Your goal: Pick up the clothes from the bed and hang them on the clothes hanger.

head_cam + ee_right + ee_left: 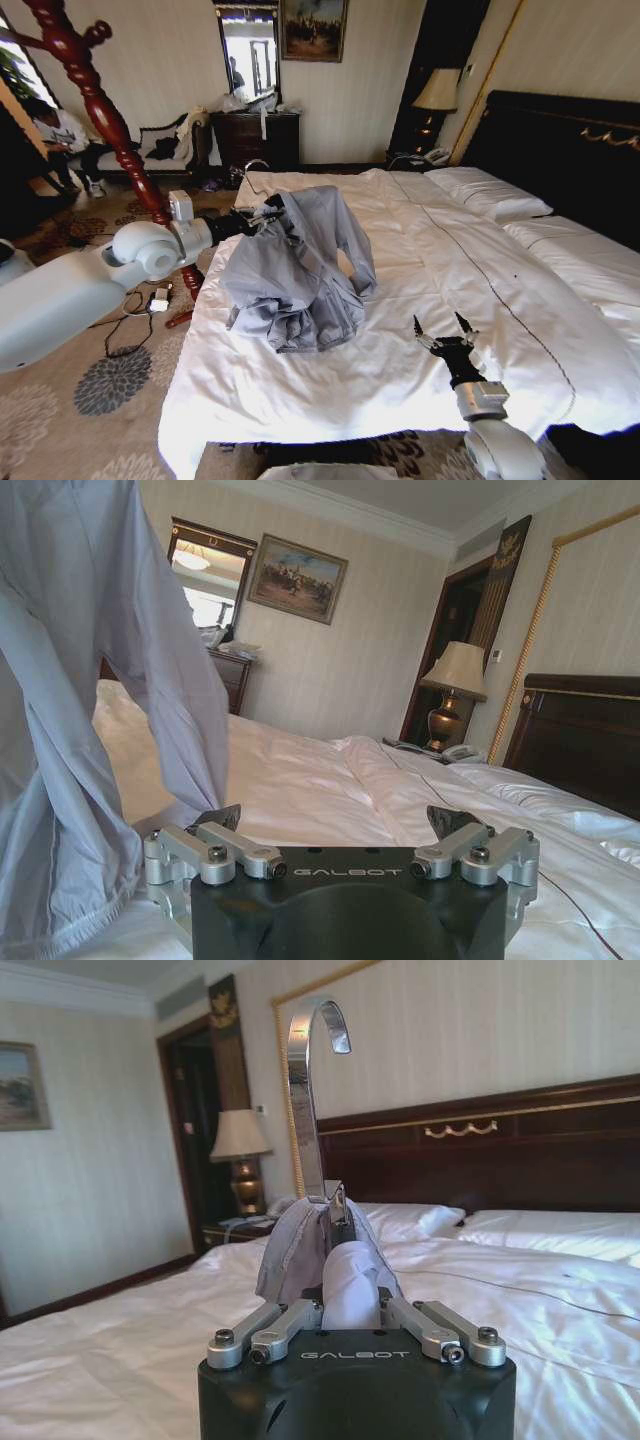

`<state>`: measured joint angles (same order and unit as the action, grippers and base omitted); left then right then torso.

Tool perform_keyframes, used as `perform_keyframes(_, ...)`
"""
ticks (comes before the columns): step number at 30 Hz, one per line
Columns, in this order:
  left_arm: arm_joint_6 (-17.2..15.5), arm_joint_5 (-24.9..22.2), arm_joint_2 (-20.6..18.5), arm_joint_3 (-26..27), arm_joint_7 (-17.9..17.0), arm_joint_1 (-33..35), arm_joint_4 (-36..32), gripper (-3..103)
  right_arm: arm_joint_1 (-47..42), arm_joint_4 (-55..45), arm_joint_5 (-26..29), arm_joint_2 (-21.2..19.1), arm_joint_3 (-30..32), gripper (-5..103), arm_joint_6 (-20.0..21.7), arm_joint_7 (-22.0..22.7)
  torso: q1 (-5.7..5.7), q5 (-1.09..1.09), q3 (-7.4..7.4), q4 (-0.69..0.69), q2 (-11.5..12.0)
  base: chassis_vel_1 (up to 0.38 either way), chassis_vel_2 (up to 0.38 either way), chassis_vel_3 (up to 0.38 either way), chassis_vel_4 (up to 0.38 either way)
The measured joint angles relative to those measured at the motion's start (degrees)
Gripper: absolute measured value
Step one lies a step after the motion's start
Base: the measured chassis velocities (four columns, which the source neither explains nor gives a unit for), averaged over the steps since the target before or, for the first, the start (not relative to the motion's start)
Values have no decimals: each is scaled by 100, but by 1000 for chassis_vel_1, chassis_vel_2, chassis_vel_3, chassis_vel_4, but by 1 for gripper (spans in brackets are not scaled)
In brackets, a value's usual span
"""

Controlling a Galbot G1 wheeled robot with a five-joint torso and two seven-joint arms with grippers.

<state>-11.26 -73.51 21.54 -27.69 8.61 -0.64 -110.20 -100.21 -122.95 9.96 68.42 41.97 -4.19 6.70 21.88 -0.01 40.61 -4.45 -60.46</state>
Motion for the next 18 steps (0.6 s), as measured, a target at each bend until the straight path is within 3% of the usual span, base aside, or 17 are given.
perform_keyframes(8,-90,-144,-16,203,-283,-132,85,15,10,5,5,-9,-10,100,7,0,0,1,0,-2,1,0,0,0,0)
perform_keyframes(18,-550,-484,117,592,-867,-279,467,15,17,9,9,-14,-17,100,16,1,0,0,0,-1,1,0,0,0,0)
